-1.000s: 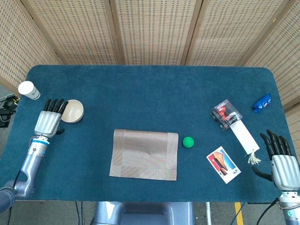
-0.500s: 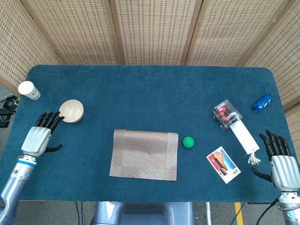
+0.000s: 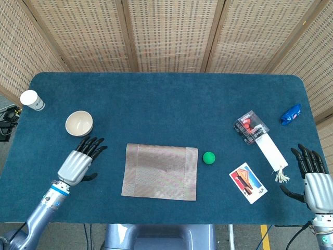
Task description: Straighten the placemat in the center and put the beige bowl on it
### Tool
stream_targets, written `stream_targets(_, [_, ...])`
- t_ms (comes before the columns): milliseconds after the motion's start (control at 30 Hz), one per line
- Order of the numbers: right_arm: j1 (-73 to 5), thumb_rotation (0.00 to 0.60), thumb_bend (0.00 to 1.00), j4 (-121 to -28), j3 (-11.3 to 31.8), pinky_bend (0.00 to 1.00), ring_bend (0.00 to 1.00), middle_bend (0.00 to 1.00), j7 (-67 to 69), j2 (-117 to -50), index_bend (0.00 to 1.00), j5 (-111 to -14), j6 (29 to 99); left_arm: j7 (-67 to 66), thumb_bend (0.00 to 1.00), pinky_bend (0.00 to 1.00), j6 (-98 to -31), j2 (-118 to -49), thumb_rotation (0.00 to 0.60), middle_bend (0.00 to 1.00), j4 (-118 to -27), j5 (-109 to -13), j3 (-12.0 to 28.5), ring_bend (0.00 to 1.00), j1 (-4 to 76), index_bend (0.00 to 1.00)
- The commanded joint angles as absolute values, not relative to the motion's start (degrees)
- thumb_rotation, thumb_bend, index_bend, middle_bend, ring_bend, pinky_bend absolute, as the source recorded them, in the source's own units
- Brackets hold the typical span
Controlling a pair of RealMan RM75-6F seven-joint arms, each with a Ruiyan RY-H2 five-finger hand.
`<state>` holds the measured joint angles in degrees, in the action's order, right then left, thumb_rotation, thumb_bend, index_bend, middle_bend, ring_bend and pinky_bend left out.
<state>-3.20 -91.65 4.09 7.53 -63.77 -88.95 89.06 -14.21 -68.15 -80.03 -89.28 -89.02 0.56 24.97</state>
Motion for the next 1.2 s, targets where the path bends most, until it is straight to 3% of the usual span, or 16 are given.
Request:
stream_targets(33, [-3.2, 0.6, 0.14, -91.8, 4.2, 0.0, 0.0, 0.0, 8.0, -63.5, 0.07, -88.7, 88.9, -18.2, 0.18, 0.0, -65.6, -82.9, 0.6, 0.0, -91.0, -88.9, -0.6, 0.0, 26.0, 0.14])
stream_targets(433, [-3.1, 0.6, 0.14, -92.1, 4.1, 0.0, 0.0, 0.0, 9.3, -63.1, 0.07, -88.8, 88.9, -26.2, 0.18, 0.0, -63.8, -91.3, 0.6, 0.0, -88.8, -89.2, -3.7, 0.0, 25.4, 0.15])
stream_targets(1200, [-3.2, 0.6, 0.14, -91.8, 4.2, 0.0, 0.0, 0.0, 9.8, -63.4, 0.07, -88.5, 88.6, -26.7, 0.19, 0.0, -62.5, -93.0, 0.6, 0.0, -85.1, -88.3, -4.2, 0.0, 25.5, 0.15])
